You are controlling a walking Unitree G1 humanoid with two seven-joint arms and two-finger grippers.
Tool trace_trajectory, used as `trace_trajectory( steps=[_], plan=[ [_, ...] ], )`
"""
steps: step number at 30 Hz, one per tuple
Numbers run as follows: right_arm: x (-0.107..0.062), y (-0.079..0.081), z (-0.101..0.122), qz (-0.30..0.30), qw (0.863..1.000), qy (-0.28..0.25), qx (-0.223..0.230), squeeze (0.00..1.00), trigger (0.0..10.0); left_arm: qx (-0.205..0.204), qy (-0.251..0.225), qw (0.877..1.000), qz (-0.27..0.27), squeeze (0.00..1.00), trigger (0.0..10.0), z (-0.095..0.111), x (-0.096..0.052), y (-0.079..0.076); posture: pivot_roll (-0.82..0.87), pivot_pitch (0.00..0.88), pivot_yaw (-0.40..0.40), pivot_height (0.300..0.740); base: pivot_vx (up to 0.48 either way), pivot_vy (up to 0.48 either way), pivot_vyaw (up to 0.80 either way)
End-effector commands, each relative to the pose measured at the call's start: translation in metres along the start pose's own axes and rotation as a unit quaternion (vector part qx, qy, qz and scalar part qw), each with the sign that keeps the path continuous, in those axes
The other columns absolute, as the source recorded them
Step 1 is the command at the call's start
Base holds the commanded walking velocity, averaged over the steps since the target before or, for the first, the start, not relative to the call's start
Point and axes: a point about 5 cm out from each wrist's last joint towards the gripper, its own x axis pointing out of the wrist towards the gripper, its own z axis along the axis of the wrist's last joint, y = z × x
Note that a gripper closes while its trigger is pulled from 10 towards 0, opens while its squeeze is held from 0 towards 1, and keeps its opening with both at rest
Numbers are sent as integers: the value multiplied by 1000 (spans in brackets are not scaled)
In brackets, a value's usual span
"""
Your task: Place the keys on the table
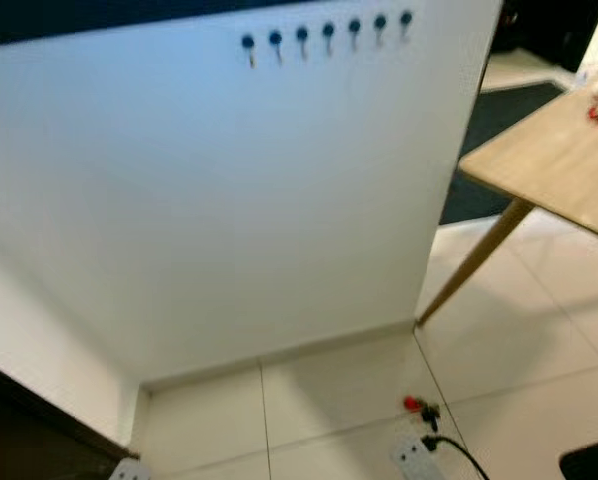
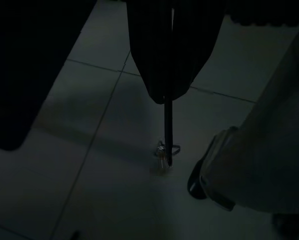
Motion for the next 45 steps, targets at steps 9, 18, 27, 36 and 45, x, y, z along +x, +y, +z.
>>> trace_trajectory(
  steps=[9,18,27,36,45],
  plan=[
    [2,25,-6,38,999,13,2,0,10000,-11,-2,1000,-4,0,10000,-1,-1,4,-30,14,88,740,0,0,0],
    [2,24,-5,36,999,11,2,0,10000,-18,-3,1000,-8,0,10000,0,-1,3,-32,14,85,740,0,-423,0],
    [2,22,-5,35,999,11,4,0,10000,-20,-2,1000,-16,0,10000,0,0,-2,-39,15,84,740,0,-480,0],
    [2,21,-6,35,999,12,4,0,10000,-18,-4,1000,-20,0,10000,1,0,-3,-39,17,84,740,0,-437,0],
    [2,20,-6,34,999,11,8,0,10000,-17,-5,1000,-24,0,10000,2,0,-4,-42,19,82,740,0,-68,0]
  ],
)
